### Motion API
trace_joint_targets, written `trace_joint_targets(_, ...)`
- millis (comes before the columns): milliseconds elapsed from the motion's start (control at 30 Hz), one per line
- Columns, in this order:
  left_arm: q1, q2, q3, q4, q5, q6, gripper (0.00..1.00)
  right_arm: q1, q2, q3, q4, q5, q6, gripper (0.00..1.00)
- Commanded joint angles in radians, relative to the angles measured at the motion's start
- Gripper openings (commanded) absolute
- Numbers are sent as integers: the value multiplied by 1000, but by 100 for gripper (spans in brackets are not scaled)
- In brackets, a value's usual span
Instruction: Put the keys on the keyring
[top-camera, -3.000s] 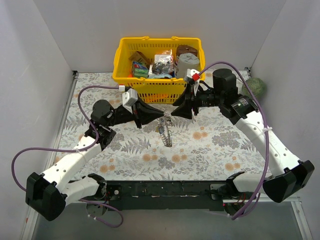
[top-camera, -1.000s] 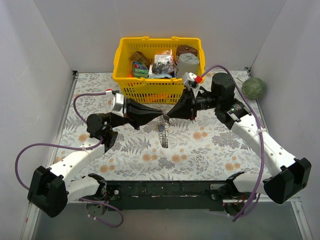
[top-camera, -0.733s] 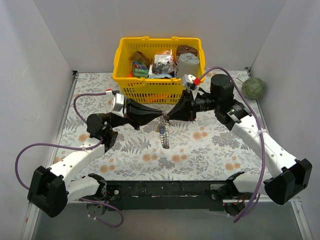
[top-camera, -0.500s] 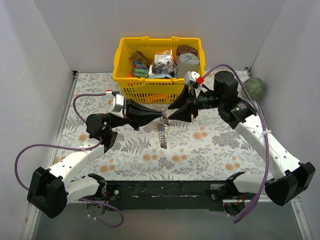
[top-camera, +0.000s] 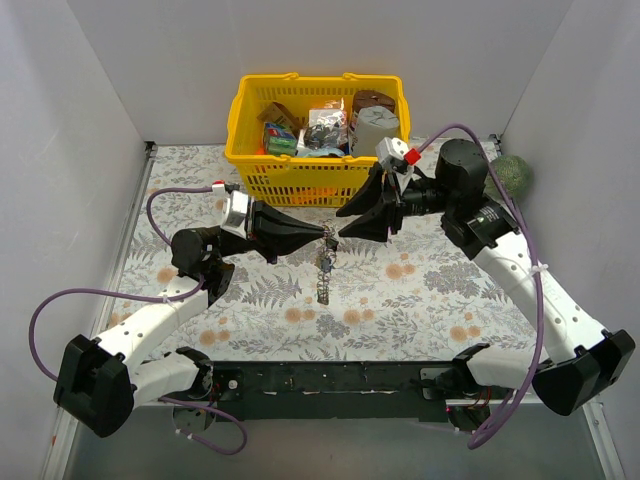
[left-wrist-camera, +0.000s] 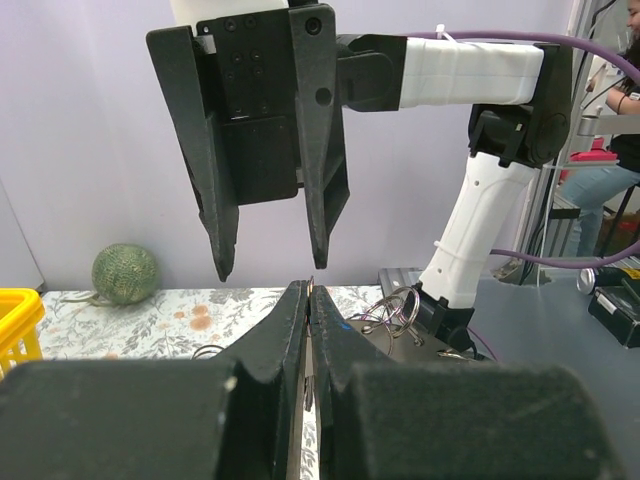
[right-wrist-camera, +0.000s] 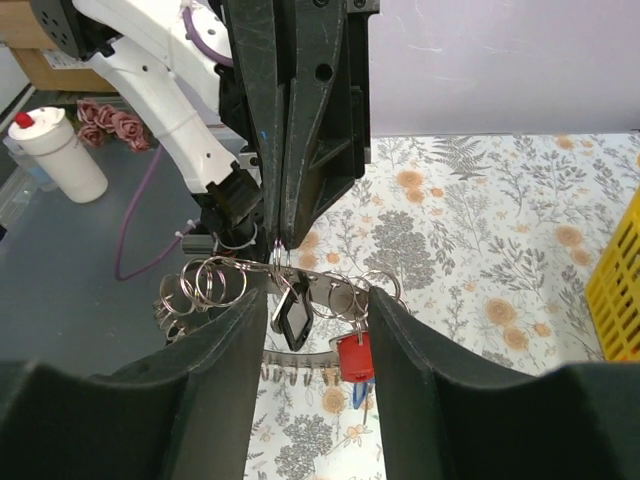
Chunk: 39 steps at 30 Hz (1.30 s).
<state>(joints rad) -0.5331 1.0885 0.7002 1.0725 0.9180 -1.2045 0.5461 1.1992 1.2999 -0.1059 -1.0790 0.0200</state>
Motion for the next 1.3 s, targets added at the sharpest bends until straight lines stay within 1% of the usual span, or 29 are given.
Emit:
trace_joint_targets(0, 2, -9, 30, 46, -5, -13, 0, 20, 20, 6, 80, -41, 47, 50)
trace_joint_targets(200, 1, -10, 30, 47, -5, -13, 0, 29, 34, -4, 77, -47, 44, 49)
trace_joint_targets(300, 2, -9, 32, 47, -5, -13, 0, 31, 37, -8, 77, -53, 44, 46)
trace_joint_targets(333, 2, -9, 32, 47, -5, -15, 0, 31, 39, -7, 77, -52, 43, 41)
trace_joint_targets(400, 1, -10, 32, 46, -7, -13, 0, 31, 42, -7, 68, -47, 34, 37)
trace_joint_targets(467, 2, -13, 33, 44, -8, -10, 0, 29, 43, -4, 42, -41, 14, 26)
trace_joint_targets(500, 2, -13, 32, 41, -10, -10, 0, 29, 42, -4, 35, -33, 9, 23)
trace_joint_targets(600, 2, -15, 33, 38, -11, -7, 0, 31, 42, -5, 18, -33, -2, 18)
trace_joint_targets(733, 2, -18, 33, 33, -16, -1, 0, 31, 39, -8, 9, -29, -9, 7)
trace_joint_targets(900, 1, -19, 33, 30, -18, 2, 0, 31, 39, -13, -27, -25, -17, 2)
trace_joint_targets(933, 2, -19, 33, 29, -19, 3, 0, 31, 37, -14, -34, -22, -47, 1)
trace_joint_targets(1267, 1, -22, 33, 29, -24, 6, 0, 31, 25, -36, -63, -21, -80, 1)
